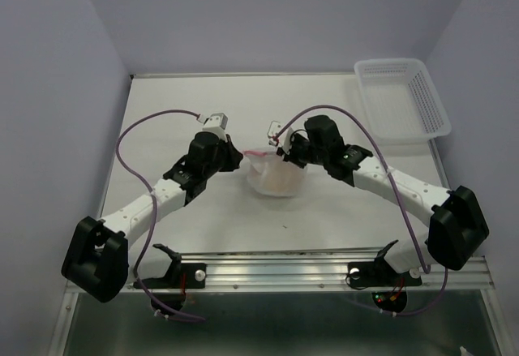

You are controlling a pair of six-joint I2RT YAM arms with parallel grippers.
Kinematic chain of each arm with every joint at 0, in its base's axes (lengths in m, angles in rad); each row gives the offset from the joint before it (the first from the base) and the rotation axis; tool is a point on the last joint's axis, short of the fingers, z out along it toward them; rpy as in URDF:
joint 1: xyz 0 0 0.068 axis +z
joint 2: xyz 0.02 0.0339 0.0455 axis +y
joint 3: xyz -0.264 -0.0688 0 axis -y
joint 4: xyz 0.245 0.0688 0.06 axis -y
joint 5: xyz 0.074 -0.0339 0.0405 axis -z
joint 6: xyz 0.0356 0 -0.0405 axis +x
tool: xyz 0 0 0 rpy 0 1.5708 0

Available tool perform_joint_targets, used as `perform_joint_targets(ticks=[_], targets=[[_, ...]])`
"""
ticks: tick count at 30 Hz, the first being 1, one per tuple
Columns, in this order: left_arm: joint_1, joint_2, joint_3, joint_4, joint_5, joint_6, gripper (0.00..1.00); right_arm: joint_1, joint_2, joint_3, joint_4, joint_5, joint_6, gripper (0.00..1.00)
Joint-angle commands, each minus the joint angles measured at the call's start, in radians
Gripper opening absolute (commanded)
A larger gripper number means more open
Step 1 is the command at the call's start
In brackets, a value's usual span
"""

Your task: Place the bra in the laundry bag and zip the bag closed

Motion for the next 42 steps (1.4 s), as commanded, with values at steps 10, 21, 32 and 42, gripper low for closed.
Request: perform_joint_targets(ticks=[10,21,32,42], targets=[[-0.060,-0.151,0.061,0.052,0.068,0.016,0.00,-0.013,-0.029,0.118,-0.052,-0.120,0.159,1.00],[-0.083,-0.126,0.102,-0.012,0.019,-0.010,0.00,0.038,0.077,0.230,-0.025,-0.099,0.273,1.00],[-0.107,-0.123,0.104,-0.014,-0.016,-0.036,0.00,0.110,0.166,0.255,0.000,0.033,0.310,0.80],[-0.109,-0.129,0.084,-0.032,-0.082,-0.064,0.00,0.119,0.078,0.114,0.133,0.040,0.256,0.05]])
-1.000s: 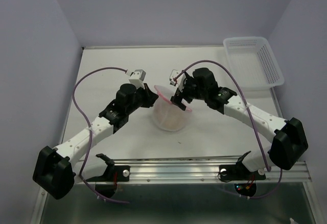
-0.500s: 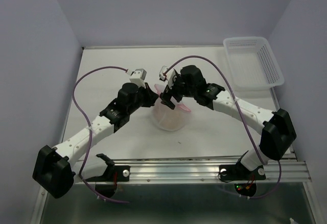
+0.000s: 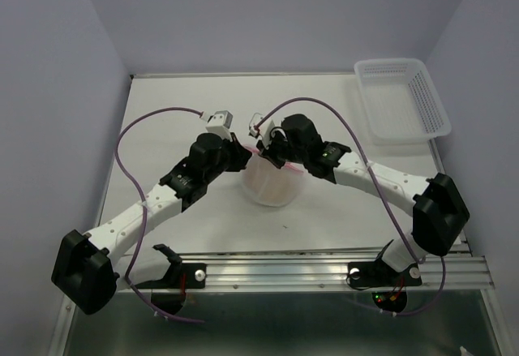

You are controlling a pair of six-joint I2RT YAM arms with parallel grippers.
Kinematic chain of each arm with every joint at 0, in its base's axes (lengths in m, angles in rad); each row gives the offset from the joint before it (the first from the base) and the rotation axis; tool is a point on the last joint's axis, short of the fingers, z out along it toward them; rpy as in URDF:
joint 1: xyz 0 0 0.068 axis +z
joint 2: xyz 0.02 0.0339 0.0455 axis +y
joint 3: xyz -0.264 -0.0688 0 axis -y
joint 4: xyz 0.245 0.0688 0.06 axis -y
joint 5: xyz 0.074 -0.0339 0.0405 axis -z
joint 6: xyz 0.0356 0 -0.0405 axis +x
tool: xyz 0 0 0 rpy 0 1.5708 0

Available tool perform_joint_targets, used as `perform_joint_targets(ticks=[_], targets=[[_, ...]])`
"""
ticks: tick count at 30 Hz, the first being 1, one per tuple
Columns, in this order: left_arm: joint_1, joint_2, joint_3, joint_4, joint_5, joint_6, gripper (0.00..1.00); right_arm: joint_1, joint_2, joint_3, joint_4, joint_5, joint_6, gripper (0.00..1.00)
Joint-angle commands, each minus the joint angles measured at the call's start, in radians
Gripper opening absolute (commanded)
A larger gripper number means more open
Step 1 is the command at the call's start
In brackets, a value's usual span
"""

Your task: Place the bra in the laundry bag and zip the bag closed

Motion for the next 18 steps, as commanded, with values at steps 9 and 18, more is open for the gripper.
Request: perform_joint_targets(ticks=[9,18], targets=[[0.013,-0.017,-0.034,0.007,-0.196,-0.084,0.00,0.004,-0.170,-0.158,0.230,0.055,-0.104,0.01],[0.108,0.061,-0.084,0.106,-0.179,-0.123,0.00,-0.005,-0.297,-0.267,0.253,0.072,-0.098,0.01]])
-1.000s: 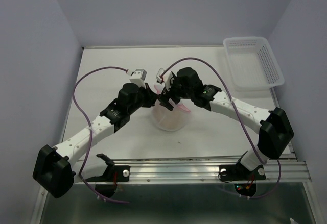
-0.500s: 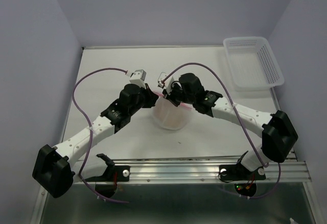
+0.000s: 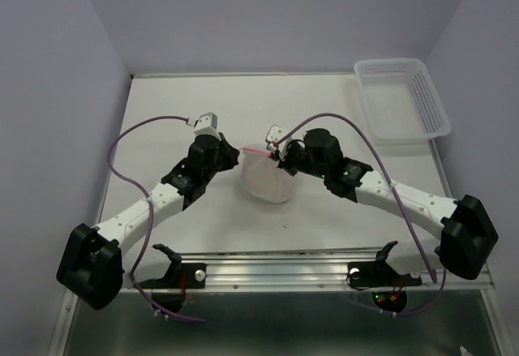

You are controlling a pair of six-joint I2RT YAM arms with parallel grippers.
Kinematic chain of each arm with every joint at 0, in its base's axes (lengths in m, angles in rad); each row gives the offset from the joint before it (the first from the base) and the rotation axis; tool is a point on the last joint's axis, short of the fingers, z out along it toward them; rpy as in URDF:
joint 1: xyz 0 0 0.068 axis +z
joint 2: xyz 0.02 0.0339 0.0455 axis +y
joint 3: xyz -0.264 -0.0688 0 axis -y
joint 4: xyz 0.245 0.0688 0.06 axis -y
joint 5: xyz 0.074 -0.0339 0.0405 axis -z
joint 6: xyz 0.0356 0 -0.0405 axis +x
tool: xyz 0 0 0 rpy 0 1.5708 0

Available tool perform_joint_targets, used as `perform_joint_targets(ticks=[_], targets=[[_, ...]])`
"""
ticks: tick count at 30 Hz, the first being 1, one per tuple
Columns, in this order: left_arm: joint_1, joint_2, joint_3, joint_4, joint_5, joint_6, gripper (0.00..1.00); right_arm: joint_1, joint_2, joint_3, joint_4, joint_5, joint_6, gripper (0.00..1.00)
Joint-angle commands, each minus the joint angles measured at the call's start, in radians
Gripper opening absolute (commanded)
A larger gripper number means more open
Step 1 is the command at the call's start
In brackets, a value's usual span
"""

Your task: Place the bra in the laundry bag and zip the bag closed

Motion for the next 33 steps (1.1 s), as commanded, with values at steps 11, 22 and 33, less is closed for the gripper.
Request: perform_joint_targets(ticks=[11,22,33], targets=[[0.184,0.137,-0.017,0.180,0.016,0.044,0.00,-0.015,-0.187,-0.199,0.136,0.030,0.059,0.01],[0.182,0.111,-0.029,0.209,0.139,0.072,0.00,-0.015,-0.077,-0.095,0.117,-0.108,-0.065,0.02],[0.190,-0.003,-0.052,0.077,-0.021,0.024,0.00,-0.015,0.111,0.157,-0.105,-0.361,-0.409,0.06]])
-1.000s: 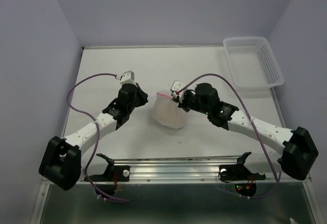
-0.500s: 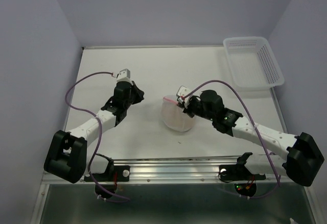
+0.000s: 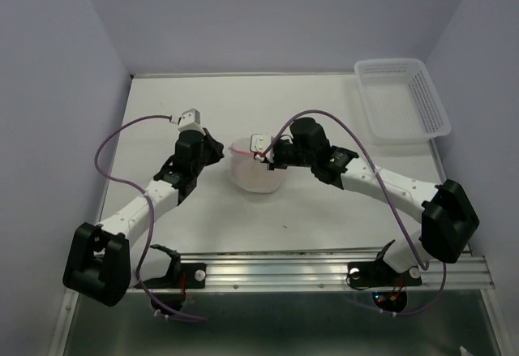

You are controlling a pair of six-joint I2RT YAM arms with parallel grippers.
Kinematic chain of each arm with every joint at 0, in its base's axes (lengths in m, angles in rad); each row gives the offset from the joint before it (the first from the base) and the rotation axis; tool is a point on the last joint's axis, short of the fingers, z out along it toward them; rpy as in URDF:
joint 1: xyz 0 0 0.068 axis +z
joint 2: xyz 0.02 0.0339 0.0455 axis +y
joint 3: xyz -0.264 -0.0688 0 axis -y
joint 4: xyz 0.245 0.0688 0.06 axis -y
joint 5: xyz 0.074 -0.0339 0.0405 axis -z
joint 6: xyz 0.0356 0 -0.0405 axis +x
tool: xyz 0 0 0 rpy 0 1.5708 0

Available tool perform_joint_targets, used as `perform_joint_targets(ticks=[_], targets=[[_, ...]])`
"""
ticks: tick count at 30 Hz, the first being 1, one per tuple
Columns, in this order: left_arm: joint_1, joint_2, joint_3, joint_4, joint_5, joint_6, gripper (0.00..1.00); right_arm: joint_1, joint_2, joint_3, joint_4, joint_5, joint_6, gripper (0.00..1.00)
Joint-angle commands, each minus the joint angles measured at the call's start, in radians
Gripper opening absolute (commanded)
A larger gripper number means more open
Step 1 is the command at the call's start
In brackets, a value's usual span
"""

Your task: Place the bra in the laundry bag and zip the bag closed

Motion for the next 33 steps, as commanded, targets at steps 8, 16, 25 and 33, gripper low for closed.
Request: perform_joint_targets(ticks=[8,16,25,33], targets=[[0.030,-0.164,-0.031,-0.074,-0.137,-0.079,0.00,-0.006,-0.072,-0.177,-0.081,0.001,0.086,0.47],[0.030,-0.087,0.052,-0.070,-0.082,-0.047,0.00,-0.006,-0.315,-0.268,-0.052,0.110,0.313,0.94],[0.030,-0.056,0.061,-0.056,-0.035,-0.043,0.00,-0.006,-0.189,-0.102,-0.114,-0.025,0.453,1.00],[0.030,-0.107,0.029,-0.086,0.029,-0.021,0.00,-0.006,-0.014,0.085,-0.300,0.049,0.079,0.99]])
